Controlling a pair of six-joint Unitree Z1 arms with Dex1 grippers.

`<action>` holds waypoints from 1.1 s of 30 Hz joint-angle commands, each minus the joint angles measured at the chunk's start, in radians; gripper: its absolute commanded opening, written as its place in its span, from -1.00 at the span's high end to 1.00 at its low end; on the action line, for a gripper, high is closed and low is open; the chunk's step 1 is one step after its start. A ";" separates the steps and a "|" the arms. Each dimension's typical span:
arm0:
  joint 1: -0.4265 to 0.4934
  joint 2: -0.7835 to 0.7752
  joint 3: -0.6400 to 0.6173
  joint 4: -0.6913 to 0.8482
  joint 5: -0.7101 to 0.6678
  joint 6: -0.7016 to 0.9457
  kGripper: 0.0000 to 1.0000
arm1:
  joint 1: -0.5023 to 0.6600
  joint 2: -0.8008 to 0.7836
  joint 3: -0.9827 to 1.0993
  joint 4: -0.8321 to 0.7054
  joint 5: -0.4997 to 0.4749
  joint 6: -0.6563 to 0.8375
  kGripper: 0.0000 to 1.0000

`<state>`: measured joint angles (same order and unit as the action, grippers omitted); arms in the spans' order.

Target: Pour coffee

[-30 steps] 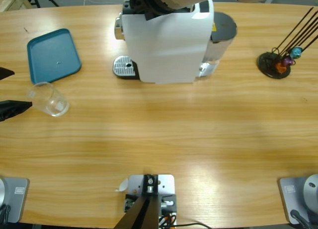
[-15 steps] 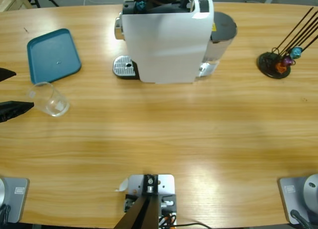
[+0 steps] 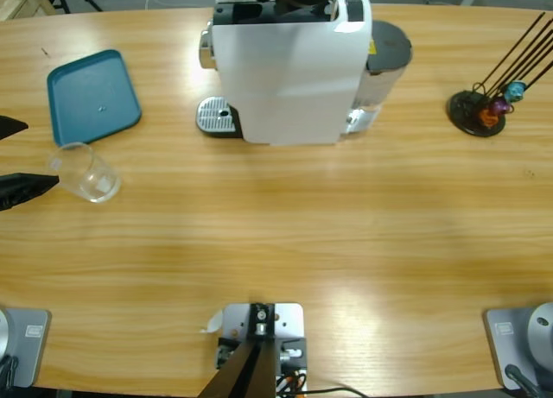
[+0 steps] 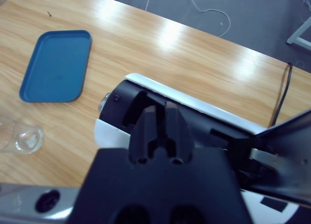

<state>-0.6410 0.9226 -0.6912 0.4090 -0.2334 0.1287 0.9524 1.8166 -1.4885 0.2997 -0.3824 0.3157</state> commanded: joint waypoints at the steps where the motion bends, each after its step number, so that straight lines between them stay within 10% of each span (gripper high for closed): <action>1: -0.009 -0.016 0.042 -0.010 -0.018 -0.014 -1.00 | -0.009 -0.030 0.022 -0.001 -0.011 0.012 1.00; 18: -0.009 -0.026 0.031 0.029 0.019 -0.006 -1.00 | 0.040 -0.448 0.413 0.081 0.180 0.121 1.00; 25: -0.031 -0.031 0.008 0.074 0.062 0.070 -1.00 | 0.028 -0.493 0.512 -0.118 -0.208 0.414 1.00; 33: -0.101 -0.039 -0.021 0.101 0.062 0.034 -1.00 | -0.062 -0.283 0.454 -0.448 -0.137 0.584 1.00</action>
<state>-0.7168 0.9199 -0.6988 0.4728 -0.1851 0.1767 0.9425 1.3741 -1.0087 0.0001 -0.5560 0.8381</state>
